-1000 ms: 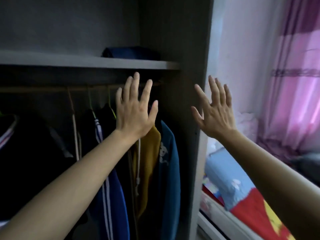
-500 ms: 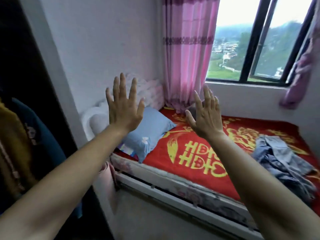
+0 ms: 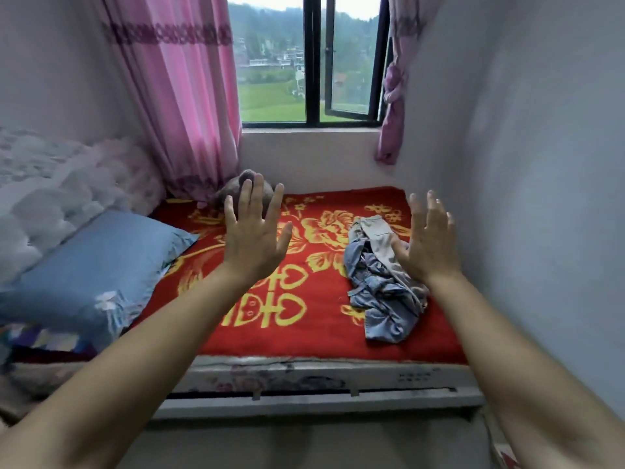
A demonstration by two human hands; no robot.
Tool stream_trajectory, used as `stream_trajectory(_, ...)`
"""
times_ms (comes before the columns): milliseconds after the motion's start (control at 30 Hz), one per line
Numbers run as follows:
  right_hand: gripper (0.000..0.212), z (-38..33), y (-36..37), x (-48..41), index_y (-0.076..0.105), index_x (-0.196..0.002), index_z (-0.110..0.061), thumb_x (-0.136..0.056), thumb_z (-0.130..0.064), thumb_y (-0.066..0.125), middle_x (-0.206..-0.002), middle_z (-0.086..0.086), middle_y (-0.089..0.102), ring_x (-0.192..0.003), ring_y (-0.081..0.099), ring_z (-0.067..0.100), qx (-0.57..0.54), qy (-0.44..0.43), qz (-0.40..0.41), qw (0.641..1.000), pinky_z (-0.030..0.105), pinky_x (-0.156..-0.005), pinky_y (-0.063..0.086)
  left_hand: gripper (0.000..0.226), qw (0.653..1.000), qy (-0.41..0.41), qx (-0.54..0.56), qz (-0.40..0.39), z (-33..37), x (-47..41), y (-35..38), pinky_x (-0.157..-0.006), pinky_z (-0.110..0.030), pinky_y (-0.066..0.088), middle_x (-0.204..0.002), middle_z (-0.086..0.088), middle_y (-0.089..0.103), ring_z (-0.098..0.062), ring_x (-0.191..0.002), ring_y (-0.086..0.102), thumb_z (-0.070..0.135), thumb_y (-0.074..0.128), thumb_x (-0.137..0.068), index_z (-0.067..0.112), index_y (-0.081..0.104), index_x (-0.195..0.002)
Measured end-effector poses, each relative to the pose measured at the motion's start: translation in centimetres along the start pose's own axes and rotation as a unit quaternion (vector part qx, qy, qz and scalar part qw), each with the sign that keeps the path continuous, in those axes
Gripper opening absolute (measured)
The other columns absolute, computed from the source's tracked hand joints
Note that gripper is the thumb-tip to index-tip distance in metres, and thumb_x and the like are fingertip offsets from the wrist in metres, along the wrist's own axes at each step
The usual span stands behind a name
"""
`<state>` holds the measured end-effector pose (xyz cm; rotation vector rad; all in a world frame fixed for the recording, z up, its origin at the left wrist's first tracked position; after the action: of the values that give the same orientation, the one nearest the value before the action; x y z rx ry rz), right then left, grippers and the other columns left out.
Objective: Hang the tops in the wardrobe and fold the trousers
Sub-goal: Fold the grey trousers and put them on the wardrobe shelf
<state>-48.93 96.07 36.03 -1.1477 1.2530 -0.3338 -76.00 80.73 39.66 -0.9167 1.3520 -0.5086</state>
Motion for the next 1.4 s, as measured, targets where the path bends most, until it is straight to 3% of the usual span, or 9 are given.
stream_trajectory(267,0.09,11.5,11.1,-1.7,0.02,-0.156,-0.013,-0.085,-0.048,0.064,-0.159,0.025,0.017,-0.143,0.027,0.042,0.024,0.07,-0.083,0.994,0.056,-0.115,0.027,0.067,0.993,0.061,0.035,-0.09,8.6,-7.2,15.8,-0.114,-0.062,0.019,-0.161,-0.016,0.009,-0.035,-0.148,0.01,0.051,0.036,-0.096,0.02,0.02,-0.154)
stream_trajectory(533,0.088,21.4,21.9,-11.1,0.015,-0.157,-0.016,-0.089,-0.053,0.057,-0.161,0.022,0.014,-0.144,0.025,0.039,0.083,0.109,-0.155,0.978,0.052,-0.116,0.028,0.068,0.972,0.087,0.1,-0.194,15.1,-18.2,33.6,-0.117,-0.06,0.012,-0.163,-0.014,0.0,-0.033,-0.149,0.001,0.053,0.028,-0.097,0.023,0.012,-0.155)
stream_trajectory(667,0.086,26.0,26.5,-14.4,0.017,-0.157,-0.017,-0.09,-0.052,0.057,-0.16,0.022,0.015,-0.143,0.028,0.038,0.089,0.131,-0.17,0.973,0.05,-0.115,0.029,0.071,0.958,0.108,0.105,-0.245,18.6,-23.0,41.5,-0.118,-0.059,0.009,-0.163,-0.012,-0.008,-0.032,-0.15,-0.005,0.06,0.013,-0.093,0.027,0.004,-0.156)
stream_trajectory(933,0.087,34.7,38.1,-11.3,0.011,-0.157,-0.019,-0.09,-0.053,0.055,-0.16,0.023,0.016,-0.144,0.027,0.037,0.066,0.187,-0.277,0.94,0.049,-0.116,0.026,0.067,0.918,0.107,0.11,-0.364,25.4,-21.7,56.2,-0.116,-0.058,0.014,-0.163,-0.01,-0.011,-0.033,-0.15,-0.004,0.06,0.023,-0.097,0.035,-0.001,-0.155)
stream_trajectory(1033,0.087,36.3,45.1,-8.5,0.008,-0.158,-0.019,-0.091,-0.05,0.055,-0.158,0.022,0.024,-0.143,0.031,0.036,0.027,0.185,-0.349,0.918,0.048,-0.113,0.032,0.065,0.896,0.064,0.108,-0.426,26.3,-17.4,62.0,-0.115,-0.056,0.019,-0.164,-0.01,-0.003,-0.031,-0.15,0.003,0.057,0.025,-0.099,0.032,0.006,-0.156)
stream_trajectory(1200,0.083,35.0,56.1,-1.6,0.01,-0.158,-0.02,-0.093,-0.047,0.054,-0.144,0.015,0.041,-0.128,0.045,0.034,-0.05,0.139,-0.468,0.871,0.046,-0.095,0.044,0.062,0.824,-0.124,0.128,-0.537,25.5,-6.7,69.9,-0.112,-0.052,0.029,-0.161,-0.012,0.014,-0.031,-0.146,0.018,0.051,0.035,-0.099,0.025,0.02,-0.154)
stream_trajectory(1333,0.057,33.6,62.5,2.9,0.04,-0.138,-0.015,-0.093,-0.048,0.055,-0.124,0.01,0.057,-0.113,0.058,0.032,-0.115,0.149,-0.505,0.842,0.043,-0.082,0.049,0.063,0.768,-0.215,0.122,-0.591,25.5,0.2,74.5,-0.108,-0.053,0.032,-0.158,-0.013,0.023,-0.035,-0.141,0.027,0.048,0.038,-0.1,0.017,0.022,-0.152)
stream_trajectory(1400,0.051,32.8,64.1,4.2,0.05,-0.123,-0.009,-0.088,-0.044,0.063,-0.116,0.013,0.056,-0.106,0.059,0.035,-0.125,0.143,-0.482,0.855,0.044,-0.077,0.05,0.066,0.754,-0.263,0.128,-0.589,25.5,2.5,76.4,-0.109,-0.052,0.029,-0.159,-0.014,0.02,-0.035,-0.142,0.025,0.046,0.04,-0.099,0.015,0.019,-0.153)
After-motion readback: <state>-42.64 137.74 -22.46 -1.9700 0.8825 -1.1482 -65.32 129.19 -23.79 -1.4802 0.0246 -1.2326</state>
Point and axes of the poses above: each hand's wrist, its own x-axis away from the middle knuckle, its own y-axis out of the palm, z = x × y, the point moved 7 cm from there along -x, towards the middle knuckle
